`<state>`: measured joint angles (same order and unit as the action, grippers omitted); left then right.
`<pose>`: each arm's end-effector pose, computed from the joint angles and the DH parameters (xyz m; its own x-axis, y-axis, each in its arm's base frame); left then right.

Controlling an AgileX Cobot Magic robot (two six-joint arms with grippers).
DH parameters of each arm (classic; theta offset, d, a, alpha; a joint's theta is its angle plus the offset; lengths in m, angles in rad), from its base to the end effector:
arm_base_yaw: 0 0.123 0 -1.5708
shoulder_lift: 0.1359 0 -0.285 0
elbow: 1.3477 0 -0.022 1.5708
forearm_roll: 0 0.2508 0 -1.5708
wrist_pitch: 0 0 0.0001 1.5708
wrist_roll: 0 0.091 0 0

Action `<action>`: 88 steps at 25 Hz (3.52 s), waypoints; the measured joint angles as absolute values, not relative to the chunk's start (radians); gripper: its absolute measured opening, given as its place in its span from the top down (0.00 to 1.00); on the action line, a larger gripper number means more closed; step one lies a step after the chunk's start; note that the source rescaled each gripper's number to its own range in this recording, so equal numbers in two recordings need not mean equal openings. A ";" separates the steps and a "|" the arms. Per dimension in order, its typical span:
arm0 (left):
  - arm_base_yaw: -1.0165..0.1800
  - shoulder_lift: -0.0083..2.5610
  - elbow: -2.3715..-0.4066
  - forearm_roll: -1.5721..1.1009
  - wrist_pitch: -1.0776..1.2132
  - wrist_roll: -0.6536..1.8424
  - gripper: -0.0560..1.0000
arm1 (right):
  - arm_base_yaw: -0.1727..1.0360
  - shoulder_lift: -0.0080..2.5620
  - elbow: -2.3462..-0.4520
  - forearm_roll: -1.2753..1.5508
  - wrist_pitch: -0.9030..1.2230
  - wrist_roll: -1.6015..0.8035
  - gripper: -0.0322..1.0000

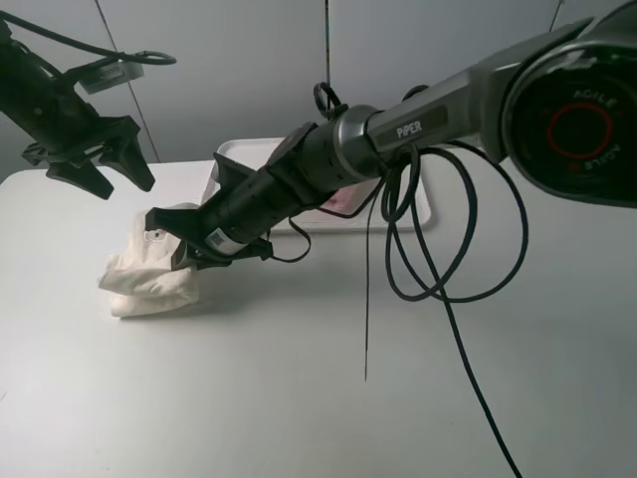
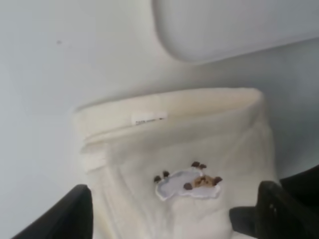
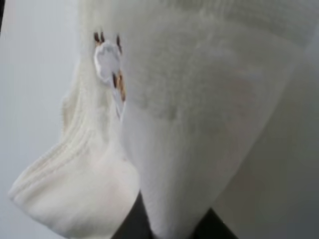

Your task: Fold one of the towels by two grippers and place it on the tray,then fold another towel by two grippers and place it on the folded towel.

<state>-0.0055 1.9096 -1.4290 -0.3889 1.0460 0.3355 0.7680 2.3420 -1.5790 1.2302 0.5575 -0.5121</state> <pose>0.3842 -0.0320 0.2159 -0.9697 0.1306 -0.2064 0.1896 0.9353 -0.2989 0.3166 0.3690 0.0980 -0.9485 -0.1743 -0.2647 -0.3129 0.6475 0.6948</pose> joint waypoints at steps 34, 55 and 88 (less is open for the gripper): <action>-0.002 1.910 -1.429 -0.447 1.072 0.411 0.10 | 0.353 2.371 -1.928 0.920 0.778 -0.179 0.89; -0.002 1.910 -1.429 -0.447 1.076 0.422 0.10 | 0.323 2.487 -1.928 0.801 0.716 -0.177 0.06; 0.000 1.668 -1.183 -0.335 0.945 0.398 0.10 | 0.299 1.469 -1.024 -0.321 0.882 0.236 0.00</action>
